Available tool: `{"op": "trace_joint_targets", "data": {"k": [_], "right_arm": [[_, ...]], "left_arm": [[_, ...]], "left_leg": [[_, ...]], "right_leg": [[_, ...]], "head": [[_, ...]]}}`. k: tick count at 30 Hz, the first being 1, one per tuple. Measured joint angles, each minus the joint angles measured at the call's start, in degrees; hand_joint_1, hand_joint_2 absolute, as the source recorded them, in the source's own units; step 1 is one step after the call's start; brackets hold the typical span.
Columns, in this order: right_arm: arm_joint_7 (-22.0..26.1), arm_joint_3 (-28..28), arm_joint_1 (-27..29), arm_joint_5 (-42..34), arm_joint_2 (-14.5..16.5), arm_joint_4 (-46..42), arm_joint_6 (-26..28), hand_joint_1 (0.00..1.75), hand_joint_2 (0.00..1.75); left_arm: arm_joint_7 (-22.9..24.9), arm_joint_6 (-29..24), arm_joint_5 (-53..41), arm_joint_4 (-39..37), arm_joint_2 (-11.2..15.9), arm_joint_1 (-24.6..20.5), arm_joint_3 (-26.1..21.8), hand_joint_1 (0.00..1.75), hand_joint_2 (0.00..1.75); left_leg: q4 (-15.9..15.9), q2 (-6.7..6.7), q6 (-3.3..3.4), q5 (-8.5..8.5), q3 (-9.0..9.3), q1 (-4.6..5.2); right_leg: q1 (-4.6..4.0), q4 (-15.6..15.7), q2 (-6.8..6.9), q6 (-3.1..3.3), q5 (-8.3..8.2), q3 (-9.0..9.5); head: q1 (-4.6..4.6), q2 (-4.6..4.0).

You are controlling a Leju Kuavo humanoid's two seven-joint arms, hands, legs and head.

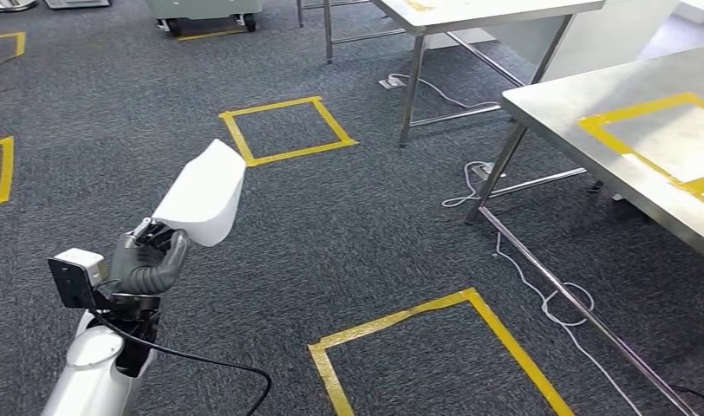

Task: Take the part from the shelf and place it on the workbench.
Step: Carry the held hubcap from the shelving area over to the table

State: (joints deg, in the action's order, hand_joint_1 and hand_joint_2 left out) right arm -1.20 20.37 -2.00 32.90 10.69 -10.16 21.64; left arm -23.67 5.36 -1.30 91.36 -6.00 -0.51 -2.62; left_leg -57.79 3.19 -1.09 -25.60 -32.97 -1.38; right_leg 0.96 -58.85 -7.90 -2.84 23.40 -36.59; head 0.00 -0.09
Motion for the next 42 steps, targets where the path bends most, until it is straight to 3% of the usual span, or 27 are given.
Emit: {"op": "trace_joint_targets", "data": {"k": [1, 3, 5, 6, 7, 8, 10, 12, 14, 15, 17, 19, 21, 22, 24, 26, 28, 29, 30, 31, 32, 34, 36, 37, 39, 41, 42], "right_arm": [[0.0, 0.0, 0.1, 0.0, 0.0, 0.0, 0.0, 0.00, 0.00], [0.2, 0.0, -0.1, 0.1, 0.0, 0.0, 0.0, 0.00, 0.00], [0.3, 0.0, -0.2, 0.2, 0.0, 0.0, 0.0, 0.00, 0.00], [0.3, 0.0, -0.1, 0.2, 0.0, 0.0, 0.0, 0.00, 0.00], [0.3, 0.0, -0.1, 0.2, 0.0, 0.0, 0.0, 0.00, 0.00], [0.3, 0.0, 0.0, 0.2, 0.0, 0.0, 0.0, 0.00, 0.00], [0.3, 0.0, -0.1, 0.3, 0.0, 0.0, 0.0, 0.00, 0.00], [0.4, 0.0, -0.2, 0.4, 0.0, 0.0, 0.0, 0.00, 0.00], [0.4, 0.0, -0.3, 0.5, 0.0, 0.0, -0.1, 0.00, 0.00], [0.4, 0.0, -0.2, 0.5, 0.0, 0.0, -0.1, 0.00, 0.00], [0.4, 0.0, -0.2, 0.6, 0.0, 0.0, -0.1, 0.00, 0.00], [0.4, 0.0, -0.3, 0.6, 0.0, -0.1, -0.1, 0.00, 0.00], [0.4, 0.0, -0.4, 0.6, 0.0, -0.1, -0.2, 0.00, 0.00], [0.4, 0.0, -0.3, 0.6, 0.0, -0.1, -0.2, 0.00, 0.00], [0.4, 0.0, -0.2, 0.6, 0.0, -0.1, -0.2, 0.00, 0.00], [0.4, 0.0, -0.3, 0.5, -0.1, -0.1, -0.2, 0.00, 0.00], [0.5, 0.0, -0.4, 0.5, -0.1, -0.1, -0.2, 0.00, 0.00], [0.5, 0.0, -0.3, 0.5, -0.1, -0.1, -0.2, 0.00, 0.00], [0.5, 0.0, -0.1, 0.5, -0.1, -0.2, -0.2, 0.00, 0.00], [0.5, 0.0, 0.0, 0.5, -0.1, -0.2, -0.2, 0.00, 0.00], [0.5, 0.0, 0.0, 0.5, -0.2, -0.2, -0.3, 0.00, 0.00], [0.6, 0.0, -0.1, 0.5, -0.2, -0.2, -0.3, 0.00, 0.00], [0.7, 0.0, -0.2, 0.5, -0.2, -0.2, -0.5, 0.00, 0.00], [0.7, 0.1, -0.2, 0.5, -0.2, -0.2, -0.6, 0.00, 0.00], [0.6, 0.1, 0.0, 0.4, -0.3, -0.2, -0.7, 0.00, 0.00], [0.6, 0.1, -0.1, 0.4, -0.3, -0.2, -0.7, 0.00, 0.00], [0.5, 0.1, -0.1, 0.3, -0.3, -0.2, -0.8, 0.00, 0.00]], "left_arm": [[0.1, 0.0, 0.0, 0.2, 0.0, 0.0, 0.0, 1.75, 1.75], [0.3, 0.0, 0.1, 0.5, 0.0, 0.2, -0.2, 1.75, 1.75], [0.5, -0.1, 0.3, 0.6, 0.0, 0.4, -0.4, 1.75, 1.75], [0.6, -0.1, 0.4, 0.6, 0.1, 0.5, -0.4, 1.75, 1.75], [0.6, 0.0, 0.5, 0.6, 0.1, 0.5, -0.5, 1.75, 1.75], [0.6, 0.0, 0.6, 0.6, 0.1, 0.5, -0.5, 1.75, 1.75], [0.7, 0.0, 0.7, 0.6, 0.1, 0.5, -0.6, 1.75, 1.75], [0.7, 0.1, 0.8, 0.6, 0.1, 0.4, -0.8, 1.75, 1.75], [0.8, 0.3, 0.8, 0.6, 0.2, 0.4, -0.8, 1.75, 1.75], [0.8, 0.4, 0.7, 0.6, 0.2, 0.3, -0.8, 1.75, 1.75], [0.8, 0.6, 0.5, 0.6, 0.3, 0.3, -0.9, 1.75, 1.75], [0.7, 0.7, 0.5, 0.7, 0.5, 0.5, -0.9, 1.75, 1.75], [0.7, 0.7, 0.4, 0.7, 0.6, 0.7, -1.0, 1.75, 1.75], [0.7, 0.7, 0.3, 0.7, 0.6, 0.8, -1.0, 1.75, 1.75], [0.7, 0.7, 0.3, 0.7, 0.6, 0.7, -1.0, 1.75, 1.75], [0.7, 0.7, 0.3, 0.7, 0.6, 0.7, -1.0, 1.75, 1.75], [0.8, 0.7, 0.3, 0.7, 0.6, 0.7, -1.0, 1.75, 1.75], [0.8, 0.7, 0.3, 0.7, 0.6, 0.7, -1.0, 1.75, 1.75], [0.8, 0.7, 0.3, 0.7, 0.6, 0.5, -1.1, 1.75, 1.75], [0.8, 0.8, 0.3, 0.7, 0.6, 0.4, -1.1, 1.75, 1.75], [0.9, 0.9, 0.3, 0.7, 0.5, 0.3, -1.1, 1.75, 1.75], [1.0, 0.9, 0.3, 0.8, 0.5, 0.2, -1.1, 1.75, 1.75], [1.1, 1.1, 0.3, 0.8, 0.5, 0.3, -1.2, 1.75, 1.75], [1.2, 1.1, 0.3, 0.8, 0.5, 0.3, -1.3, 1.75, 1.75], [1.3, 1.2, 0.3, 0.8, 0.5, 0.2, -1.3, 1.75, 1.75], [1.4, 1.2, 0.3, 0.8, 0.5, 0.1, -1.3, 1.75, 1.75], [1.4, 1.2, 0.3, 0.8, 0.4, 0.1, -1.2, 1.75, 1.75]], "left_leg": [[0.1, -0.78, 0.48, 0.06, 0.08, 0.03], [0.2, -2.34, 1.12, -0.01, 0.19, 0.25], [0.2, -4.07, 1.36, -0.15, 0.23, 0.56], [0.2, -4.95, 1.41, -0.24, 0.27, 0.67], [0.2, -5.78, 1.40, -0.34, 0.36, 0.76], [0.1, -6.54, 1.32, -0.48, 0.52, 0.81], [0.1, -7.82, 0.89, -0.89, 1.00, 1.08], [0.0, -8.94, 0.32, -1.21, 1.38, 1.41], [0.2, -10.17, -0.27, -1.33, 1.66, 1.41], [0.1, -9.84, -0.63, -1.55, 1.74, 1.26], [-2.4, -7.09, -1.24, -3.40, 0.72, 0.96], [-9.4, -4.08, -1.56, -6.91, -2.78, 0.80], [-15.6, -3.47, -1.70, -8.69, -6.27, 0.79], [-15.9, -3.39, -1.71, -7.84, -6.74, 0.76], [-10.3, -2.53, -1.78, -3.60, -4.48, 0.53], [-3.0, 0.44, -1.87, -0.60, -1.16, -0.03], [-0.2, 2.07, -1.41, -0.32, 0.07, -0.20], [0.0, 1.49, -0.89, -0.34, 0.11, -0.16], [0.1, 0.75, -0.41, -0.22, 0.13, -0.10], [0.2, 0.04, 0.10, -0.11, 0.19, -0.11], [0.2, -0.72, 0.54, -0.06, 0.25, -0.12], [0.3, -2.28, 1.07, -0.16, 0.29, 0.12], [0.3, -4.10, 1.24, -0.30, 0.36, 0.39], [0.3, -5.02, 1.25, -0.40, 0.46, 0.48], [0.3, -6.63, 1.08, -0.71, 0.89, 0.57], [0.2, -7.92, 0.61, -1.15, 1.45, 0.86], [0.2, -8.45, 0.31, -1.30, 1.66, 1.03]], "right_leg": [[-0.09, -1.1, 1.75, -0.19, 0.71, -0.61], [-0.34, -6.8, 6.11, -0.36, 3.96, -3.24], [-0.31, -14.3, 7.48, -0.46, 7.25, -6.82], [-0.31, -16.1, 7.58, -0.44, 7.62, -7.62], [-0.33, -15.7, 7.64, -0.36, 6.92, -7.27], [-0.38, -13.0, 7.97, -0.24, 5.37, -5.74], [-0.75, -5.3, 10.75, 0.20, 2.20, -1.22], [-1.19, -1.1, 12.68, 0.75, 1.06, 1.10], [-1.40, -0.7, 11.46, 1.36, 1.02, 0.95], [-1.33, -0.5, 10.69, 1.68, 0.89, 0.94], [-0.98, -0.1, 9.14, 2.28, 0.58, 1.14], [-0.73, 0.0, 7.54, 2.62, 0.48, 1.18], [-0.64, 0.0, 5.69, 2.72, 0.46, 1.17], [-0.58, 0.0, 4.71, 2.67, 0.43, 1.20], [-0.34, 0.0, 2.78, 2.31, 0.36, 1.33], [-0.29, -0.3, 1.08, 1.62, 0.37, 1.11], [-0.19, -0.3, -0.29, 0.81, 0.15, 0.57], [-0.03, -0.1, -0.97, 0.42, -0.06, 0.26], [0.05, 0.0, -0.81, 0.08, -0.16, 0.05], [-0.03, -0.5, 0.44, -0.17, 0.18, -0.34], [-0.17, -2.0, 2.31, -0.34, 1.14, -1.18], [-0.40, -8.7, 6.29, -0.53, 4.69, -4.37], [-0.37, -15.7, 7.36, -0.65, 7.33, -7.71], [-0.38, -16.5, 7.51, -0.64, 7.16, -8.03], [-0.43, -11.3, 8.27, -0.46, 4.08, -4.98], [-0.73, -3.6, 10.87, 0.06, 1.42, -0.66], [-0.87, -1.4, 11.70, 0.39, 0.88, 0.52]], "head": [[-0.20, 0.00], [-0.56, 0.00], [-0.66, 0.00], [-0.66, 0.00], [-0.67, 0.00], [-0.66, 0.00], [-0.70, 0.00], [-0.56, 0.00], [-0.40, 0.00], [-0.35, 0.00], [-0.08, 0.00], [0.28, 0.00], [0.42, 0.00], [0.42, 0.00], [0.44, 0.00], [0.55, 0.00], [0.61, 0.00], [0.58, 0.00], [0.55, 0.00], [0.36, 0.00], [0.12, 0.00], [-0.35, 0.00], [-0.42, 0.00], [-0.42, 0.00], [-0.42, 0.00], [-0.39, 0.00], [-0.33, 0.00]]}}
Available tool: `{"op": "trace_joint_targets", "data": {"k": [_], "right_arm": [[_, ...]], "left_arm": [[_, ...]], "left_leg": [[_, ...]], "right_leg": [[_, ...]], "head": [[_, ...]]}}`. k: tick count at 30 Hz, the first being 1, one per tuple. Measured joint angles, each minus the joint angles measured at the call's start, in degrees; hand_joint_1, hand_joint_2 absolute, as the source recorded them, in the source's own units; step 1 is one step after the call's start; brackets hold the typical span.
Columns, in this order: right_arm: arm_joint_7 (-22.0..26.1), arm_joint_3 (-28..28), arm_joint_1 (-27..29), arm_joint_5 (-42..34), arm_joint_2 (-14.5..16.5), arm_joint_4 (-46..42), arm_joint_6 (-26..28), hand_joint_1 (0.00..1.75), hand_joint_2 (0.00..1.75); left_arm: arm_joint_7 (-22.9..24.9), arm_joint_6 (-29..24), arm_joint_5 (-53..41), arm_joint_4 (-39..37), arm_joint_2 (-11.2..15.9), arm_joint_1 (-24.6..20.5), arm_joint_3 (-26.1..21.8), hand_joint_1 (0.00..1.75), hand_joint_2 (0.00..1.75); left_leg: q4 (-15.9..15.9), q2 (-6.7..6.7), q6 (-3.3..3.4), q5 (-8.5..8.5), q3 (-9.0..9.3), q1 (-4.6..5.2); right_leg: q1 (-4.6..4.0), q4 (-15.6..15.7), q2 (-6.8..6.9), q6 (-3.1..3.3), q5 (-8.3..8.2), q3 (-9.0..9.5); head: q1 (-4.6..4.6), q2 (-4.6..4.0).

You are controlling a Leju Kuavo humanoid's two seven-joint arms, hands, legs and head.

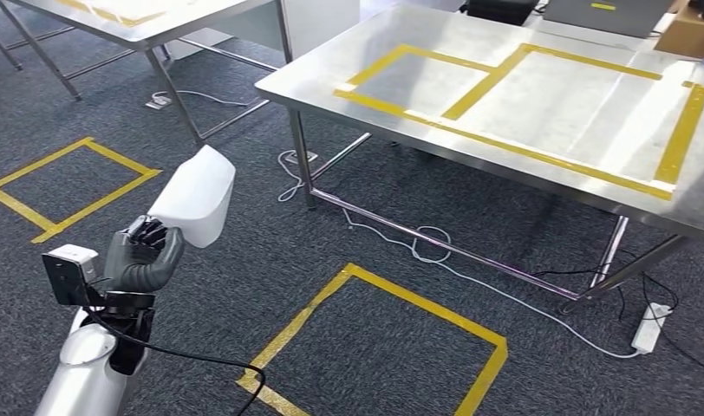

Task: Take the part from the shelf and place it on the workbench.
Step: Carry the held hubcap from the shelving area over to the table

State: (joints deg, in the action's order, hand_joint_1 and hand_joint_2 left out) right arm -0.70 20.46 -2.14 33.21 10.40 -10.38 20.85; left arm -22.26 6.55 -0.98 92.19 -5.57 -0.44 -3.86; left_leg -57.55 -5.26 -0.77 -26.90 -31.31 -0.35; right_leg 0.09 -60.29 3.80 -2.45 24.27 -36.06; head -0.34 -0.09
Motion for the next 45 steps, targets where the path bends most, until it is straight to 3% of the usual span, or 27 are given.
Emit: {"op": "trace_joint_targets", "data": {"k": [1, 3, 5, 7, 9, 10, 11, 12, 14, 16, 18, 19, 21, 23, 25, 26, 27, 29, 31, 34, 36, 38, 40, 41, 42, 44, 45], "right_arm": [[0.0, 0.0, 0.0, -0.1, 0.0, 0.0, 0.0, 0.00, 0.00], [-0.1, 0.0, 0.1, -0.1, 0.0, 0.0, 0.0, 0.00, 0.00], [-0.2, 0.1, 0.1, -0.2, 0.0, 0.0, 0.1, 0.00, 0.00], [-0.2, 0.2, 0.0, -0.2, 0.0, 0.0, 0.1, 0.00, 0.00], [-0.2, 0.3, -0.1, -0.3, 0.0, 0.0, 0.1, 0.00, 0.00], [-0.2, 0.4, 0.0, -0.3, 0.0, 0.0, 0.1, 0.00, 0.00], [-0.2, 0.4, 0.0, -0.3, 0.0, 0.0, 0.1, 0.00, 0.00], [-0.4, 0.5, 0.1, -0.3, 0.0, 0.0, 0.1, 0.00, 0.00], [-0.8, 0.6, 0.0, -0.1, 0.0, 0.0, -0.2, 0.00, 0.00], [-1.1, 0.7, 0.0, 0.0, -0.1, 0.0, -0.4, 0.00, 0.00], [-1.2, 0.7, 0.2, 0.2, -0.1, 0.0, -0.5, 0.00, 0.00], [-1.3, 0.8, 0.3, 0.2, -0.2, 0.0, -0.6, 0.00, 0.00], [-1.4, 0.8, 0.3, 0.3, -0.2, 0.0, -0.6, 0.00, 0.00], [-1.4, 0.8, 0.2, 0.3, -0.3, 0.0, -0.6, 0.00, 0.00], [-1.4, 0.9, 0.1, 0.3, -0.3, 0.0, -0.6, 0.00, 0.00], [-1.4, 0.9, 0.2, 0.3, -0.3, 0.0, -0.6, 0.00, 0.00], [-1.4, 0.9, 0.2, 0.3, -0.3, 0.0, -0.6, 0.00, 0.00], [-1.2, 0.9, 0.2, 0.4, -0.3, 0.0, -0.6, 0.00, 0.00], [-1.1, 0.9, 0.1, 0.6, -0.3, -0.1, -0.5, 0.00, 0.00], [-1.0, 0.9, 0.1, 0.9, -0.3, -0.1, 0.2, 0.00, 0.00], [-1.2, 0.9, 0.2, 1.3, -0.4, -0.1, 0.5, 0.00, 0.00], [-1.6, 0.9, 0.0, 1.6, -0.4, -0.1, 0.0, 0.00, 0.00], [-2.0, 0.9, -0.1, 1.9, -0.3, -0.1, -0.5, 0.00, 0.00], [-2.1, 0.9, 0.0, 1.9, -0.3, -0.1, -0.6, 0.00, 0.00], [-2.2, 0.9, 0.0, 2.0, -0.3, -0.1, -0.7, 0.00, 0.00], [-2.2, 0.9, 0.0, 2.3, -0.3, -0.1, -0.8, 0.00, 0.00], [-2.2, 0.9, 0.0, 2.4, -0.3, -0.1, -0.9, 0.00, 0.00]], "left_arm": [[0.0, 0.0, 0.0, 0.0, -0.1, -0.1, 0.0, 1.75, 1.75], [0.1, 0.0, 0.1, 0.0, -0.3, -0.4, 0.3, 1.75, 1.75], [0.1, 0.0, 0.3, 0.0, -0.6, -0.8, 0.6, 1.75, 1.75], [0.2, 0.0, 0.3, 0.0, -0.7, -0.8, 0.7, 1.75, 1.75], [0.3, -0.1, 0.3, -0.1, -0.8, -0.7, 0.8, 1.75, 1.75], [0.3, -0.2, 0.3, -0.1, -0.8, -0.7, 0.8, 1.75, 1.75], [0.3, -0.3, 0.3, -0.1, -0.9, -0.7, 0.9, 1.75, 1.75], [0.4, -0.4, 0.1, -0.1, -1.0, -0.8, 1.0, 1.75, 1.75], [0.4, -0.6, -0.3, -0.1, -1.1, -0.8, 1.3, 1.75, 1.75], [0.4, -1.0, -0.7, -0.1, -1.3, -0.7, 1.7, 1.75, 1.75], [0.5, -1.2, -0.9, -0.1, -1.5, -0.6, 2.1, 1.75, 1.75], [0.5, -1.2, -0.9, -0.1, -1.5, -0.7, 2.3, 1.75, 1.75], [0.5, -1.4, -0.9, -0.1, -1.7, -0.7, 2.5, 1.75, 1.75], [0.5, -1.4, -0.9, -0.1, -1.8, -0.5, 2.6, 1.75, 1.75], [0.5, -1.4, -0.9, -0.1, -1.9, -0.4, 2.6, 1.75, 1.75], [0.5, -1.4, -0.9, -0.1, -1.9, -0.4, 2.6, 1.75, 1.75], [0.5, -1.4, -0.8, -0.1, -1.9, -0.4, 2.6, 1.75, 1.75], [0.5, -1.5, -0.7, -0.1, -1.9, -0.5, 2.6, 1.75, 1.75], [0.5, -1.5, -0.7, -0.1, -1.9, -0.7, 2.6, 1.75, 1.75], [0.5, -1.5, -0.6, -0.1, -1.9, -1.0, 2.9, 1.75, 1.75], [0.2, -1.4, -0.4, -0.1, -1.8, -1.2, 3.1, 1.75, 1.75], [-0.5, -1.1, -0.3, -0.1, -1.7, -1.2, 3.1, 1.75, 1.75], [-0.8, -0.7, 0.0, -0.2, -1.5, -1.2, 3.1, 1.75, 1.75], [-0.9, -0.5, 0.1, -0.2, -1.4, -1.3, 3.1, 1.75, 1.75], [-0.8, -0.4, 0.3, -0.3, -1.2, -1.5, 3.1, 1.75, 1.75], [-0.8, 0.1, 0.7, -0.3, -0.9, -2.2, 3.1, 1.75, 1.75], [-0.7, 0.5, 1.0, -0.3, -0.7, -2.7, 3.1, 1.75, 1.75]], "left_leg": [[0.0, -0.51, -0.33, -0.08, 0.14, 0.13], [0.3, -1.32, -1.02, -0.16, 0.34, 0.03], [-1.0, 0.65, -1.67, -1.35, -0.14, -0.27], [-6.8, 3.85, -2.02, -4.58, -2.91, -0.41], [-14.2, 4.88, -2.15, -7.34, -6.83, -0.42], [-15.8, 4.98, -2.17, -7.19, -7.94, -0.43], [-15.2, 5.06, -2.14, -5.88, -7.97, -0.46], [-12.4, 5.35, -2.11, -3.66, -6.89, -0.54], [-4.5, 8.08, -2.09, 0.17, -3.52, -1.04], [-0.4, 10.37, -1.76, 1.11, -1.77, -1.33], [-0.1, 9.55, -0.92, 1.08, -1.68, -1.20], [0.0, 8.85, -0.44, 1.19, -1.61, -1.21], [0.3, 7.21, 0.38, 1.35, -1.46, -1.29], [0.3, 5.54, 0.80, 1.25, -1.41, -1.04], [0.3, 3.79, 0.87, 1.09, -1.31, -0.86], [0.3, 2.95, 0.82, 0.97, -1.19, -0.82], [0.3, 2.15, 0.71, 0.81, -0.97, -0.80], [0.2, 0.75, 0.24, 0.32, -0.38, -0.55], [0.2, -0.30, -0.39, -0.05, 0.15, -0.17], [0.6, -1.05, -1.44, -0.33, 0.73, -0.24], [-1.5, 1.36, -2.01, -2.04, -0.06, -0.53], [-8.3, 4.19, -2.27, -5.61, -3.47, -0.67], [-15.0, 4.88, -2.37, -7.65, -7.24, -0.65], [-15.8, 4.96, -2.36, -7.02, -8.00, -0.66], [-14.3, 4.97, -2.30, -5.28, -7.65, -0.68], [-7.0, 5.02, -2.18, -0.73, -4.71, -0.73], [-3.6, 5.09, -1.97, 0.67, -3.26, -0.73]], "right_leg": [[-0.19, 0.8, 0.34, 0.36, -0.02, 0.32], [-0.21, 0.9, -1.06, 1.08, -0.24, 0.15], [0.09, 1.4, -2.41, 1.77, -0.59, 0.27], [0.36, 1.6, -3.93, 2.20, -0.86, 0.35], [0.41, 1.6, -5.69, 2.37, -0.94, 0.27], [0.42, 1.6, -6.62, 2.38, -0.98, 0.27], [0.46, 1.6, -7.57, 2.32, -1.02, 0.28], [0.53, 1.6, -8.53, 2.20, -1.08, 0.31], [0.57, 1.4, -10.32, 1.63, -1.16, 0.11], [0.59, 1.4, -11.71, 0.82, -1.30, -0.38], [0.80, 1.8, -12.90, -0.02, -1.64, -0.88], [0.79, 1.7, -12.38, -0.33, -1.56, -1.11], [0.53, -1.6, -8.94, -0.72, 0.53, -2.78], [0.40, -9.3, -5.23, -0.97, 4.57, -6.41], [0.48, -15.0, -4.28, -1.13, 6.59, -9.05], [0.49, -14.6, -4.10, -1.14, 5.95, -8.70], [0.48, -12.0, -3.77, -1.10, 4.45, -7.13], [0.36, -3.8, -1.34, -0.81, 1.13, -2.24], [0.21, 0.6, 0.40, -0.21, -0.15, 0.37], [0.16, 1.1, -1.07, 0.89, -0.25, 0.36], [0.44, 1.5, -2.05, 1.54, -0.47, 0.50], [0.58, 1.6, -2.91, 1.95, -0.54, 0.51], [0.56, 1.6, -3.87, 2.11, -0.52, 0.50], [0.56, 1.6, -4.33, 2.10, -0.50, 0.55], [0.59, 1.6, -4.74, 2.05, -0.48, 0.64], [0.58, 1.5, -5.37, 1.65, -0.39, 0.82], [0.49, 1.4, -5.59, 1.33, -0.31, 0.76]], "head": [[0.05, 0.00], [0.11, 0.00], [0.24, 0.00], [0.59, 0.00], [0.84, 0.00], [0.86, 0.00], [0.88, 0.00], [0.88, 0.00], [0.96, 0.00], [1.01, 0.00], [0.98, 0.00], [0.96, 0.00], [0.48, 0.00], [0.03, 0.00], [0.02, 0.00], [0.01, 0.00], [0.01, 0.00], [-0.05, 0.00], [0.12, 0.00], [0.40, 0.00], [0.64, 0.00], [1.02, 0.00], [1.18, 0.00], [1.18, 0.00], [1.20, 0.00], [1.27, 0.00], [1.33, 0.00]]}}
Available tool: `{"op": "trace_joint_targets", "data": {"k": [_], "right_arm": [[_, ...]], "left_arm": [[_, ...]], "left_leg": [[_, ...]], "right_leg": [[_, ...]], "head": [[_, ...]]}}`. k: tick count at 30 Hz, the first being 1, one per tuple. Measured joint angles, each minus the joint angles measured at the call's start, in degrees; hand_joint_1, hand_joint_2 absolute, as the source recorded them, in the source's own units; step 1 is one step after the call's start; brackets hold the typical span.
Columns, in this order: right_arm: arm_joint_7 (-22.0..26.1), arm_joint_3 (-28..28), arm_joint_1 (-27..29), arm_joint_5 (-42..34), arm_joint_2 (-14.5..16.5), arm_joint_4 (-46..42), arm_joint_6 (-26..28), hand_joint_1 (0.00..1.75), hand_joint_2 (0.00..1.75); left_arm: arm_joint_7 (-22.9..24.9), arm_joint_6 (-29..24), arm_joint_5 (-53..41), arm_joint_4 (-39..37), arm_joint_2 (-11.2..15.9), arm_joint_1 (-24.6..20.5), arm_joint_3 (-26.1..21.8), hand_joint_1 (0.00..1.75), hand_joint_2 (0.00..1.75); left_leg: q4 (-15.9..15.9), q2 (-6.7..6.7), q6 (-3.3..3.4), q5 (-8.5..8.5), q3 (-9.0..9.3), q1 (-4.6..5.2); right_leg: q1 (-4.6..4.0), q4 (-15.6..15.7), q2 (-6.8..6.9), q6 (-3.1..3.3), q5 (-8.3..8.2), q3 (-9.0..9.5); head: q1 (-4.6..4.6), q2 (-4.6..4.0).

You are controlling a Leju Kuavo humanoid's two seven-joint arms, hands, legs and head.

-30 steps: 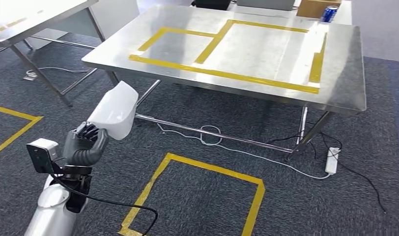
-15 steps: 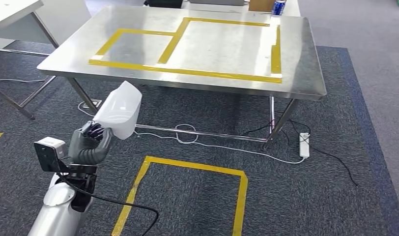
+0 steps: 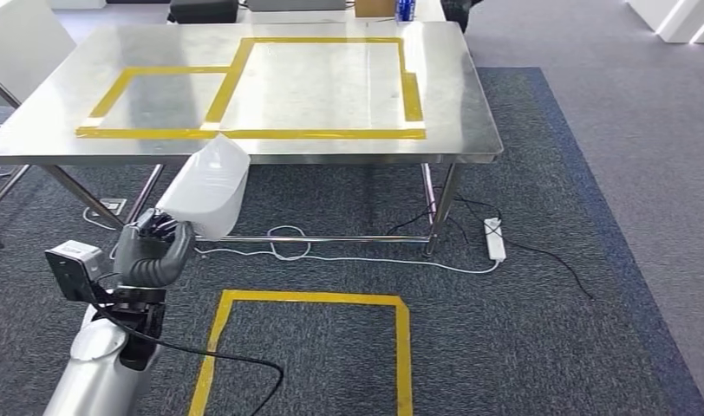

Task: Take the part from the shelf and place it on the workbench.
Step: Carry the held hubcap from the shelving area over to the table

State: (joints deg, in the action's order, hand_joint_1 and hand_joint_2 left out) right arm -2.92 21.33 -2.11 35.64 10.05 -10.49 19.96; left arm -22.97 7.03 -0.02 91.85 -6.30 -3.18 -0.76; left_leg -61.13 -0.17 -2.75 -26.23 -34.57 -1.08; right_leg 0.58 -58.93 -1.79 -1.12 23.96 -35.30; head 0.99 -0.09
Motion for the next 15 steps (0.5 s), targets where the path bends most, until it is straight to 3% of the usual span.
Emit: {"op": "trace_joint_targets", "data": {"k": [2, 5, 6, 11, 15], "right_arm": [[0.0, 0.0, 0.0, 0.2, 0.0, 0.0, 0.0, 0.00, 0.00], [0.0, 0.0, 0.1, 0.5, 0.0, 0.0, 0.0, 0.00, 0.00], [0.0, 0.0, 0.2, 0.6, 0.0, 0.0, 0.0, 0.00, 0.00], [0.0, 0.0, 0.2, 0.8, 0.0, 0.0, -0.1, 0.00, 0.00], [0.0, 0.0, 0.1, 1.1, 0.0, 0.0, -0.2, 0.00, 0.00]], "left_arm": [[0.1, 0.5, 0.5, -0.1, 0.2, -0.9, 0.0, 1.75, 1.75], [0.2, 0.3, 1.0, -0.3, 0.4, -1.9, -0.4, 1.75, 1.75], [0.2, 0.2, 1.1, -0.3, 0.4, -2.3, -0.7, 1.75, 1.75], [0.2, -0.1, 1.3, -0.4, 0.6, -3.2, -1.5, 1.75, 1.75], [0.2, -0.3, 1.4, -0.6, 0.9, -3.6, -2.2, 1.75, 1.75]], "left_leg": [[3.5, 0.16, 0.37, 0.80, 1.27, -0.01], [3.8, 0.23, 0.72, 0.82, 1.25, 0.13], [3.8, 0.25, 0.89, 0.84, 1.26, 0.20], [3.7, 0.27, 1.62, 0.86, 1.22, 0.50], [3.5, 0.27, 2.24, 0.67, 1.19, 0.79]], "right_leg": [[-0.25, -0.2, -0.19, -0.24, 0.17, -0.30], [-0.31, 0.0, -0.09, 1.18, 0.26, -0.46], [-0.30, 0.2, -0.03, 1.28, 0.13, -0.34], [0.01, 1.1, 0.04, -1.04, -0.58, 0.31], [0.34, 1.4, 0.01, -2.07, -0.69, 0.44]], "head": [[-0.09, 0.00], [-0.33, 0.00], [-0.36, 0.00], [-0.33, 0.00], [-0.29, 0.00]]}}
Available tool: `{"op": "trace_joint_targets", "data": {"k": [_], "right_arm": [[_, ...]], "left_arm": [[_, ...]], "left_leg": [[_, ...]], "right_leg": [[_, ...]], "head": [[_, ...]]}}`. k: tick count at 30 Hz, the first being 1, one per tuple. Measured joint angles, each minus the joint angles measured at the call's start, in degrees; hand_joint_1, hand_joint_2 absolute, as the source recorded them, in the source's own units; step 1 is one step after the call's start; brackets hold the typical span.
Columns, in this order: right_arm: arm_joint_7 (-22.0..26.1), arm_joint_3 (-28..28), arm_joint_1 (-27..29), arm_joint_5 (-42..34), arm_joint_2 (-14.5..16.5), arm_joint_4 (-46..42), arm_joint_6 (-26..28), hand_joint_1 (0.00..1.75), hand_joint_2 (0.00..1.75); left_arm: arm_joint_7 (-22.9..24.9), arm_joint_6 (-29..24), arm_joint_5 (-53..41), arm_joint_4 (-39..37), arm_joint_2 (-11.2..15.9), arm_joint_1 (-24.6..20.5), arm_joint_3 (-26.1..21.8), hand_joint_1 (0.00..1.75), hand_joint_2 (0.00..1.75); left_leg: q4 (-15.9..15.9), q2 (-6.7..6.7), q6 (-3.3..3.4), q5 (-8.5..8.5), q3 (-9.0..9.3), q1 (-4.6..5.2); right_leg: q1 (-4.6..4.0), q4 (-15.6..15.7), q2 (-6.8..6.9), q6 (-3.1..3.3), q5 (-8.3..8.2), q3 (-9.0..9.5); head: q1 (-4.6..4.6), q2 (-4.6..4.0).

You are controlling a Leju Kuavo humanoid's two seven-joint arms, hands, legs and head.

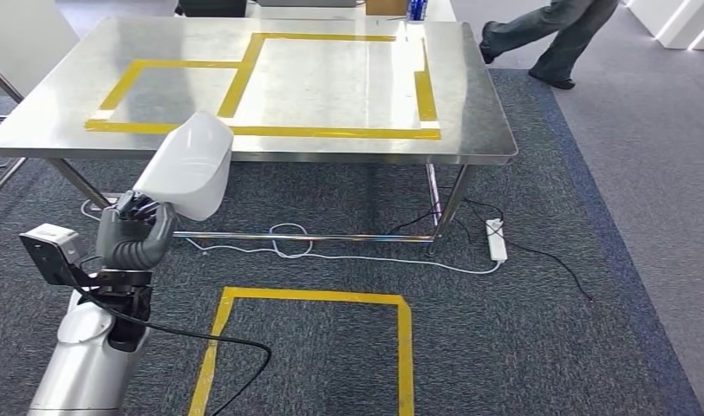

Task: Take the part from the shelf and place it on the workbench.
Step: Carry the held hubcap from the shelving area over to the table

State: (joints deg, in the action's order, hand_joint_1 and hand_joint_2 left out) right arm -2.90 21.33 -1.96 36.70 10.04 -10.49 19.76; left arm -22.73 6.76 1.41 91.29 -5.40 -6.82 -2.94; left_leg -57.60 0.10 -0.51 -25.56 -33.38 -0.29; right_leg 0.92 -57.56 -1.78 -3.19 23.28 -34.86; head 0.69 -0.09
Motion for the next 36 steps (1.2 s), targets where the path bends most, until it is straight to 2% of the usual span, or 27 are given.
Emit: {"op": "trace_joint_targets", "data": {"k": [3, 5, 6, 8, 9, 10, 11, 13, 15, 16, 19, 20, 21, 23, 24, 25, 26, 27, 28, 29, 30, 31, 34, 35, 36], "right_arm": [[0.3, 0.0, 0.0, -0.1, 0.0, 0.0, 0.0, 0.00, 0.00], [0.6, 0.0, 0.0, -0.3, 0.1, 0.0, 0.1, 0.00, 0.00], [0.6, 0.0, 0.0, -0.3, 0.1, 0.0, 0.2, 0.00, 0.00], [0.7, 0.0, 0.0, -0.4, 0.1, 0.0, 0.2, 0.00, 0.00], [0.7, 0.0, 0.1, -0.4, 0.1, 0.0, 0.2, 0.00, 0.00], [0.7, 0.0, 0.1, -0.5, 0.1, 0.0, 0.2, 0.00, 0.00], [0.7, 0.0, 0.1, -0.5, 0.1, 0.0, 0.3, 0.00, 0.00], [1.1, 0.0, 0.0, -0.5, 0.0, 0.0, 0.5, 0.00, 0.00], [1.7, 0.0, 0.0, -0.3, 0.1, 0.0, 0.7, 0.00, 0.00], [1.9, 0.0, 0.0, -0.2, 0.2, -0.1, 0.8, 0.00, 0.00], [2.1, 0.0, 0.0, 0.2, 0.2, -0.1, 0.9, 0.00, 0.00], [2.0, 0.0, 0.0, 0.3, 0.2, -0.1, 0.8, 0.00, 0.00], [1.8, 0.0, 0.0, 0.4, 0.2, -0.1, 0.7, 0.00, 0.00], [1.3, 0.0, 0.0, 0.6, 0.2, -0.1, 0.6, 0.00, 0.00], [1.2, 0.0, 0.0, 0.6, 0.2, -0.1, 0.6, 0.00, 0.00], [1.1, 0.0, 0.1, 0.6, 0.2, -0.1, 0.6, 0.00, 0.00], [1.1, 0.0, 0.2, 0.7, 0.2, -0.1, 0.7, 0.00, 0.00], [1.2, 0.0, 0.2, 0.7, 0.3, -0.1, 0.8, 0.00, 0.00], [1.3, 0.0, 0.2, 0.8, 0.3, -0.1, 0.8, 0.00, 0.00], [1.4, 0.0, 0.2, 0.8, 0.3, 0.0, 0.8, 0.00, 0.00], [1.5, 0.0, 0.2, 0.9, 0.3, 0.0, 0.8, 0.00, 0.00], [1.5, 0.0, 0.1, 0.9, 0.3, 0.0, 0.7, 0.00, 0.00], [1.4, 0.0, 0.0, 0.9, 0.4, 0.0, 0.3, 0.00, 0.00], [1.4, 0.0, -0.1, 1.0, 0.4, 0.0, 0.2, 0.00, 0.00], [1.3, 0.0, -0.1, 1.0, 0.4, 0.0, 0.0, 0.00, 0.00]], "left_arm": [[-0.2, -0.1, 0.3, 0.0, 0.5, -0.1, -0.8, 1.75, 1.75], [-0.4, -0.1, 0.4, 0.0, 0.7, -0.1, -1.2, 1.75, 1.75], [-0.4, -0.1, 0.5, 0.0, 0.8, -0.2, -1.4, 1.75, 1.75], [-0.5, 0.0, 0.5, -0.1, 1.0, -0.1, -1.8, 1.75, 1.75], [-0.5, 0.0, 0.5, -0.1, 1.0, -0.1, -1.9, 1.75, 1.75], [-0.5, 0.0, 0.5, -0.1, 1.1, 0.0, -1.9, 1.75, 1.75], [-0.5, 0.0, 0.5, -0.1, 1.1, 0.0, -2.0, 1.75, 1.75], [-0.7, 0.0, 0.9, -0.1, 1.1, 0.0, -2.1, 1.75, 1.75], [-1.0, 0.1, 1.4, -0.1, 1.2, -0.1, -2.6, 1.75, 1.75], [-1.1, 0.1, 1.6, -0.1, 1.3, -0.2, -2.9, 1.75, 1.75], [-1.1, 0.5, 1.8, 0.0, 1.5, -0.3, -3.3, 1.75, 1.75], [-1.1, 0.6, 1.9, 0.1, 1.5, -0.4, -3.4, 1.75, 1.75], [-1.1, 0.7, 2.0, 0.1, 1.6, -0.6, -3.5, 1.75, 1.75], [-1.1, 1.0, 2.2, 0.2, 1.7, -0.8, -3.8, 1.75, 1.75], [-1.1, 1.1, 2.3, 0.1, 1.8, -0.9, -3.9, 1.75, 1.75], [-1.1, 1.2, 2.4, 0.1, 1.8, -0.9, -4.1, 1.75, 1.75], [-1.1, 1.3, 2.6, 0.0, 1.8, -0.9, -4.3, 1.75, 1.75], [-1.1, 1.3, 2.7, 0.0, 1.9, -1.0, -4.4, 1.75, 1.75], [-1.1, 1.4, 2.7, 0.0, 1.9, -1.1, -4.5, 1.75, 1.75], [-1.1, 1.5, 2.7, 0.0, 1.9, -1.3, -4.6, 1.75, 1.75], [-1.0, 1.5, 2.7, 0.0, 1.9, -1.4, -4.6, 1.75, 1.75], [-1.0, 1.6, 2.7, 0.0, 1.9, -1.6, -4.6, 1.75, 1.75], [-0.9, 1.8, 2.7, 0.0, 1.9, -1.8, -4.6, 1.75, 1.75], [-0.9, 1.8, 2.7, 0.0, 1.9, -1.9, -4.6, 1.75, 1.75], [-0.9, 1.9, 2.7, 0.0, 1.9, -2.0, -4.6, 1.75, 1.75]], "left_leg": [[0.4, -0.03, 0.56, 0.24, 0.13, 0.05], [1.1, -0.14, 1.05, 0.65, 0.51, -0.22], [1.4, -0.21, 1.20, 0.81, 0.69, -0.36], [1.4, -0.30, 1.25, 0.83, 0.75, -0.35], [1.4, -0.33, 1.22, 0.81, 0.75, -0.34], [1.4, -0.33, 1.10, 0.73, 0.78, -0.36], [1.4, -0.31, 0.92, 0.61, 0.87, -0.44], [1.3, -0.28, 0.23, 0.19, 1.22, -0.67], [1.0, -0.27, -0.68, -0.26, 1.44, -0.61], [1.1, -0.27, -1.08, -0.43, 1.48, -0.52], [1.3, -0.27, -2.02, -1.02, 1.79, -0.68], [0.2, -0.28, -2.27, -1.60, 1.40, -0.74], [-2.1, -0.27, -2.46, -2.63, 0.20, -0.74], [-9.7, -0.27, -2.53, -5.31, -4.41, -0.66], [-13.3, -0.27, -2.48, -6.12, -6.94, -0.64], [-15.4, -0.26, -2.35, -5.77, -8.74, -0.62], [-15.3, -0.26, -2.15, -4.23, -9.50, -0.59], [-13.1, -0.26, -1.88, -1.60, -9.17, -0.51], [-9.5, -0.25, -1.55, 1.52, -8.06, -0.39], [-5.8, -0.24, -1.23, 3.63, -6.64, -0.18], [-2.7, -0.25, -0.98, 4.63, -5.37, -0.01], [-0.8, -0.24, -0.77, 4.58, -4.48, 0.13], [0.7, -0.06, 0.00, 2.62, -2.80, 0.03], [0.8, -0.01, 0.32, 2.12, -2.07, -0.10], [0.9, 0.01, 0.60, 1.53, -1.26, -0.21]], "right_leg": [[0.17, 0.2, 0.01, -0.40, -0.05, -0.03], [0.14, -1.5, 0.43, -0.60, 1.18, -0.84], [0.14, -4.1, 0.75, -0.66, 2.69, -2.04], [0.16, -12.3, 1.23, -0.74, 6.50, -5.76], [0.20, -15.7, 1.31, -0.77, 7.61, -7.36], [0.21, -17.1, 1.34, -0.78, 7.65, -8.04], [0.24, -16.0, 1.35, -0.78, 6.56, -7.48], [0.33, -8.3, 1.57, -0.91, 3.05, -3.49], [0.33, -2.3, 1.53, -0.49, 1.54, -0.15], [0.23, -1.5, 1.44, -0.03, 1.81, 0.34], [-0.01, -1.5, 1.15, 1.70, 2.34, 0.60], [0.00, -1.4, 1.10, 2.17, 2.51, 0.87], [0.02, -1.4, 1.06, 2.59, 2.70, 1.21], [-0.12, -1.3, 1.01, 3.12, 3.25, 1.74], [-0.23, -1.3, 0.94, 3.25, 3.62, 2.09], [-0.33, -1.4, 0.83, 3.29, 4.06, 2.59], [-0.42, -1.4, 0.68, 3.28, 4.57, 3.24], [-0.47, -1.3, 0.54, 3.21, 5.15, 4.04], [-0.47, -1.3, 0.43, 3.09, 5.77, 4.78], [-0.57, -1.3, 0.33, 2.86, 6.48, 5.41], [-0.64, -1.2, 0.24, 2.57, 7.15, 5.87], [-0.70, -0.9, 0.18, 2.23, 7.66, 6.32], [-0.76, -1.1, 0.32, 1.14, 7.65, 7.60], [-0.78, -2.7, 0.52, 0.83, 7.27, 7.06], [-0.76, -5.3, 0.77, 0.59, 7.19, 5.54]], "head": [[0.01, 0.00], [-0.09, 0.00], [-0.19, 0.00], [-0.34, 0.00], [-0.37, 0.00], [-0.38, 0.00], [-0.40, 0.00], [-0.42, 0.00], [-0.48, 0.00], [-0.43, 0.00], [-0.13, 0.00], [-0.02, 0.00], [0.12, 0.00], [0.31, 0.00], [0.32, 0.00], [0.32, 0.00], [0.32, 0.00], [0.32, 0.00], [0.33, 0.00], [0.30, 0.00], [0.32, 0.00], [0.32, 0.00], [0.26, 0.00], [0.16, 0.00], [0.05, 0.00]]}}
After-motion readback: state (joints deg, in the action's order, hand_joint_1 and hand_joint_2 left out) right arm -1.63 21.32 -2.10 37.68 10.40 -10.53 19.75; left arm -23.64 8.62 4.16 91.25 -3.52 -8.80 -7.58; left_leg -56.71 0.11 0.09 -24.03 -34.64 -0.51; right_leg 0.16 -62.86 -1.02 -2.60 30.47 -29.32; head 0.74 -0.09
